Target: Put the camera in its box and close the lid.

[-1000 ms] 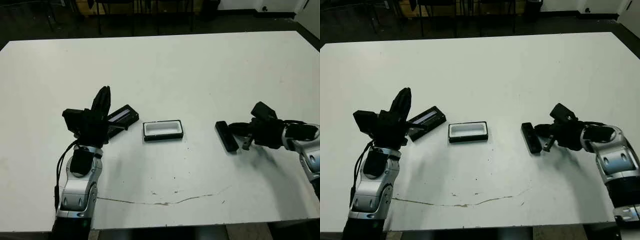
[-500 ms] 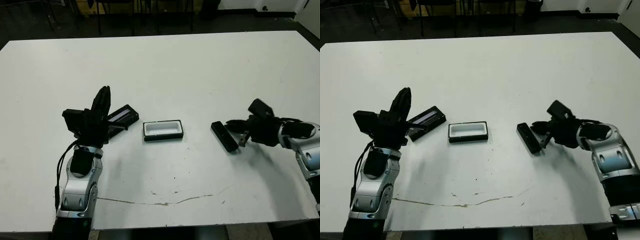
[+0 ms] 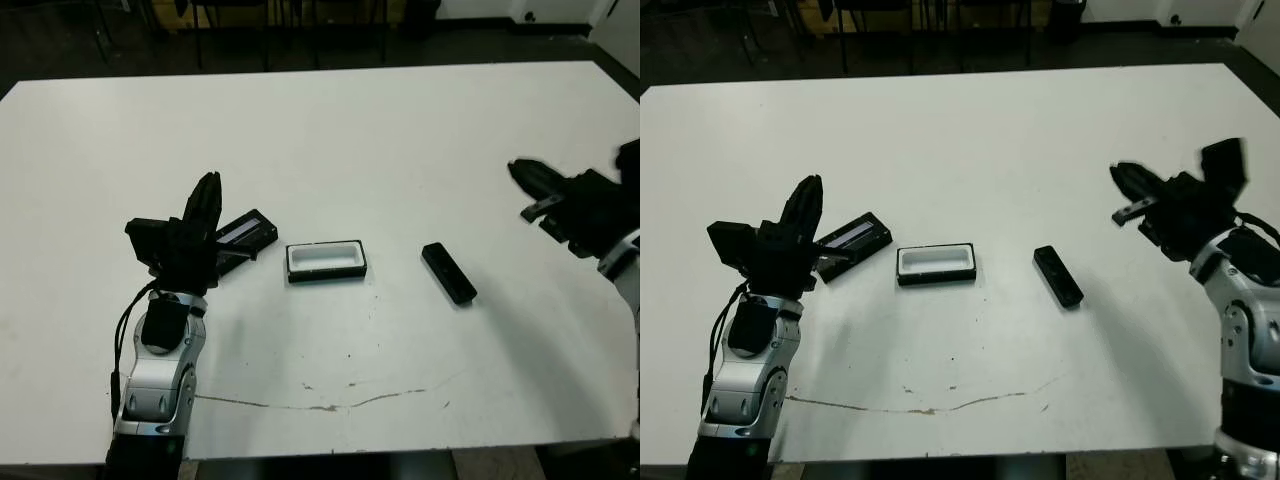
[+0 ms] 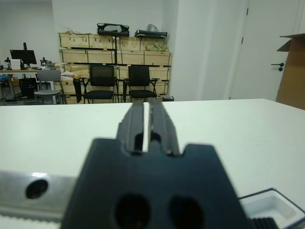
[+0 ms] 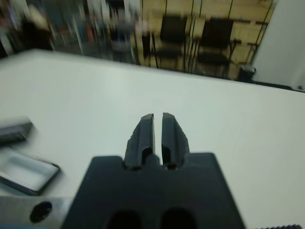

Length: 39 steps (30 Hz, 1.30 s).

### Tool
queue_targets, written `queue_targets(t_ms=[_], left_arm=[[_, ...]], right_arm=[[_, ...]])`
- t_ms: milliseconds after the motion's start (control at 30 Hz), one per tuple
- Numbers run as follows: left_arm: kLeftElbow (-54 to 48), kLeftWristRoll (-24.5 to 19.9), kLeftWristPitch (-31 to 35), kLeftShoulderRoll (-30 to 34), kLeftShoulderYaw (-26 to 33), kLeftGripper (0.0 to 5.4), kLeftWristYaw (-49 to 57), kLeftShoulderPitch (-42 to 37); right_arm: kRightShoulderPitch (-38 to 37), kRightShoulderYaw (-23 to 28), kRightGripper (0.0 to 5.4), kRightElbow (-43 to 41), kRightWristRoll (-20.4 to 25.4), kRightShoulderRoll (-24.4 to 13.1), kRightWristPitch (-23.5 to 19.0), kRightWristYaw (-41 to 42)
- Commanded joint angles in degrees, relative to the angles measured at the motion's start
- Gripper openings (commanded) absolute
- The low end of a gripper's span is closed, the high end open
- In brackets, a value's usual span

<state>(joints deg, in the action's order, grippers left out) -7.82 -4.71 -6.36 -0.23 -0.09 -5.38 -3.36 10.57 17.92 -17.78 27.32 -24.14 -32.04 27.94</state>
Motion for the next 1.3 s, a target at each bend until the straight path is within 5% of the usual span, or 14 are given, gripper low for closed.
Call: queue_targets(t_ms=[33,167,333,667,1000,1300], left_arm=[[0.41,0.31,1.07,0.27,-0.09,0.0,0.24,0.84],[0.47,0.21,0.88,0.41,-0.05,0.0,0.02,0.87],[0.44,-0.24,1.08,0.47,0.05,0.0,-0.29,0.78],[0.64,0.07,0.95,0.56,0.15,0.0,-0.23,0.64],[0.9,0.0,0.39,0.58,0.26,0.0,-0.35,0.94],[0.5,0.02,0.52,0.61,0.32,0.0,-0.28,1.37]], right_arm=[[-4.84,-0.16,0.46,-6.69,1.95,0.31,-4.58,-2.97],[-9.7,-2.0,1.11,-14.01,3.1,0.77,-9.03,-7.24],[-14.26,-6.78,1.98,-19.23,-1.79,0.5,-8.99,-12.04],[-15.79,-10.36,3.69,-15.49,-6.58,2.71,-2.98,-12.93],[-16.79,-12.71,5.39,-13.07,-8.39,3.2,-3.81,-13.09],[-18.3,-14.9,5.39,-8.01,-10.06,4.02,-1.07,-11.44]])
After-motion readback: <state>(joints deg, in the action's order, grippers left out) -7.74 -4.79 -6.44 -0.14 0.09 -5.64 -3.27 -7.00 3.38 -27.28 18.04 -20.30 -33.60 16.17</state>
